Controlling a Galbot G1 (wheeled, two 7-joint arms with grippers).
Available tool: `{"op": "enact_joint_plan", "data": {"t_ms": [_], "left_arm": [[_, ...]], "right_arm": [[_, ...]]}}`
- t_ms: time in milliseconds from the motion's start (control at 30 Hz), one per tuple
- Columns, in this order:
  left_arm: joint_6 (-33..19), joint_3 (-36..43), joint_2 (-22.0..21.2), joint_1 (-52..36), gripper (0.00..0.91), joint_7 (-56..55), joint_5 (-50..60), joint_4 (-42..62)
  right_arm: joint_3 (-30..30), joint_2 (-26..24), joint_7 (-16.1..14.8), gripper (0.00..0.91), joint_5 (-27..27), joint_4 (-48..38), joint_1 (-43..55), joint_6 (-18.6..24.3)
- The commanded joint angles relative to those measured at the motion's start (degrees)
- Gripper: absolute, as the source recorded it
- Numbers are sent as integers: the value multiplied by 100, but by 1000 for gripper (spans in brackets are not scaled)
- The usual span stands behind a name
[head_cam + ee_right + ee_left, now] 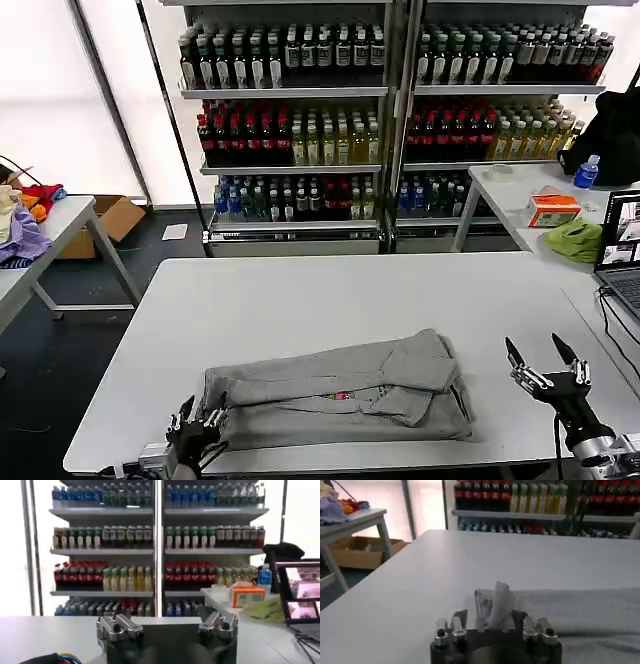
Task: Fold and organize the clothes.
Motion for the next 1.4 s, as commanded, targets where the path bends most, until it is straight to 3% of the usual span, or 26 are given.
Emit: {"op": "enact_joint_plan", "data": {"t_ms": [33,367,533,667,900,1033,1133,1200,1400], "left_arm": [[-146,329,-429,20,0,-168,559,375],[-216,434,-178,-347,0,-47,432,648],[-291,-58,0,-531,0,135,24,507],[-262,-1086,466,-601,10,664,-400,418],[76,-3501,2078,-426,10,1687,-1587,1221],[170,-3898,2511,-539,10,1873,-1732,1612],[427,-3730,2515,-524,10,1738,-2424,911],[322,-3361,2369,-525,10,1618,-2741,114],[335,-1112,1858,-925,10,1311,-3170,-1240]], "right_arm": [[95,46,29,907,26,-4,-29,145],[41,137,53,907,32,93,-38,69],[45,127,72,907,31,159,-53,34],[23,109,68,907,26,177,-51,20],[-94,79,86,907,55,178,-5,30],[-173,86,88,907,51,213,14,24],[-224,105,85,907,35,225,17,20],[-251,112,85,907,10,240,14,21],[-266,161,75,907,-65,273,-57,42]]}}
